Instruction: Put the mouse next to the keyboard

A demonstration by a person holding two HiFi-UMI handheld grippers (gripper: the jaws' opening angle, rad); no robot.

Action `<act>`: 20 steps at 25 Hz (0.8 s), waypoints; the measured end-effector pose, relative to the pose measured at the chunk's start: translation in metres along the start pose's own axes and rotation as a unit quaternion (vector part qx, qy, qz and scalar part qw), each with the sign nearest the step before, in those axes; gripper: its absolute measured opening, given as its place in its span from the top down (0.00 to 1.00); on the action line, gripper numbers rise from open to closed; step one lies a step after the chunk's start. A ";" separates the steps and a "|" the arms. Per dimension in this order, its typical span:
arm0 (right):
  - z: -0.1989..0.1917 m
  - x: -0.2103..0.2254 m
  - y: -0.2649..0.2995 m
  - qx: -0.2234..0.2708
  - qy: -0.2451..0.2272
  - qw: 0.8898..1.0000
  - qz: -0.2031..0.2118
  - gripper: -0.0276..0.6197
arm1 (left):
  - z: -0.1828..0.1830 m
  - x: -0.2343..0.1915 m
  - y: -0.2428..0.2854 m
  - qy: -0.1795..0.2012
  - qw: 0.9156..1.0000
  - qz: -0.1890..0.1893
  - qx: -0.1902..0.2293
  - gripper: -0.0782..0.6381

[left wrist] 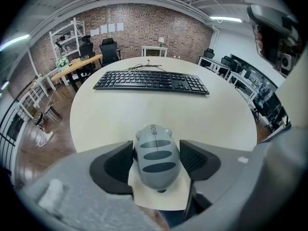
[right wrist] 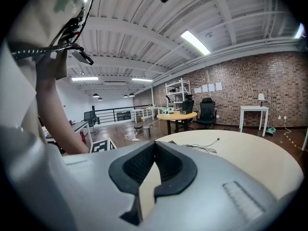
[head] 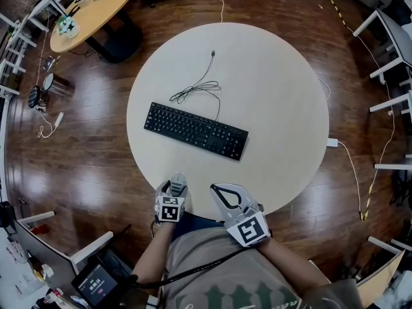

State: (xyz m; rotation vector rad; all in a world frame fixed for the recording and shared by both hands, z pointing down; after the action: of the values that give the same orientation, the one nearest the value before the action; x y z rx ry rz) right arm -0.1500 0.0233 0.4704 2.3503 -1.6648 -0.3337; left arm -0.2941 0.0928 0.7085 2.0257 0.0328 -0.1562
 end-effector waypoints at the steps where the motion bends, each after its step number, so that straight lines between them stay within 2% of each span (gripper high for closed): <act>1: -0.002 0.001 -0.004 0.001 0.001 1.000 0.000 0.95 | -0.001 0.004 0.000 -0.001 1.000 0.001 0.000 0.45; 11: -0.021 0.010 -0.039 0.011 0.005 1.000 0.006 0.95 | -0.015 0.061 0.005 0.016 1.000 -0.007 -0.003 0.45; 20: -0.026 0.014 -0.043 0.014 0.037 0.999 0.019 0.95 | -0.017 0.083 0.008 0.022 1.000 -0.017 -0.015 0.45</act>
State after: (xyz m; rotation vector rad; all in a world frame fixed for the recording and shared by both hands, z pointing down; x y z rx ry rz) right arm -0.0989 0.0254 0.4806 2.3188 -1.6872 -0.2160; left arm -0.2096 0.1004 0.7128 2.0001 0.0960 -0.1316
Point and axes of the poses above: the fingertips, and each gripper's own axes: y forward along the fingers, x to its right, z out of its top, the point moved 1 cm from there along -y, backward along the fingers, and after that the axes turned 8 degrees about -y, right-handed, at the moved point
